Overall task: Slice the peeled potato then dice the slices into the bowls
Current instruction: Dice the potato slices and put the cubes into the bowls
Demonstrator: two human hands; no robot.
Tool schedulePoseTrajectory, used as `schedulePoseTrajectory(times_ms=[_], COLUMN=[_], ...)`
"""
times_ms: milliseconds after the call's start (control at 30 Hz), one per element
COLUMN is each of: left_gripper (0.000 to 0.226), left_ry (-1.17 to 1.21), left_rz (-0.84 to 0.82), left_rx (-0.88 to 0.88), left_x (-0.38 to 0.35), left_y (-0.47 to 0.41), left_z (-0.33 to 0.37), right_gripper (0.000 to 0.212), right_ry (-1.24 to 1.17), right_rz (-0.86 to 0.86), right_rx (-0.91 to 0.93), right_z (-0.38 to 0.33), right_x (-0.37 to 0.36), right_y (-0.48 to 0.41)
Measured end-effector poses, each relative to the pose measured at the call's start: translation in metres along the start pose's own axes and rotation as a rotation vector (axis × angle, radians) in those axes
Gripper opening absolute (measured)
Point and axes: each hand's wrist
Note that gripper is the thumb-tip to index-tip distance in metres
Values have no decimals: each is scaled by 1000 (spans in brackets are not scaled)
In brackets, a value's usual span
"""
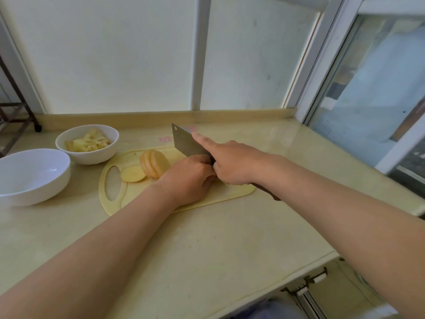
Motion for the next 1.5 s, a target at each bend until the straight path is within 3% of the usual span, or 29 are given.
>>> schedulePoseTrajectory(times_ms=[233, 500, 800, 900, 1100, 1500], left_gripper=[17, 32, 30, 24, 42, 41], left_ry=[8, 27, 4, 8, 2, -23], left_rz=[-1, -52, 6, 10, -14, -4], left_rx=[55, 52, 34, 49, 44, 23], left_x=[1, -4, 0, 1, 0, 1], left_y=[-1, 1, 2, 2, 1, -2], left_z=[1, -5, -2, -1, -2, -1], right_gripper=[80, 87, 87, 86, 87, 82], right_ry=[-64, -145, -281, -270, -226, -95], right_rz=[-63, -24, 26, 18, -4, -86], right_rx=[-45, -38, -69, -63, -47, -88], right_z=[19, 6, 16, 16, 13, 18], right_x=[5, 2, 9, 10, 11, 15], right_y=[25, -1, 9, 13, 19, 33])
Point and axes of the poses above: each hand's wrist, its own y-axis away from the middle knuckle, its own x-axis out of the back of the hand, z = x × y, and after that the axes turned 6 degrees about -x, right-handed
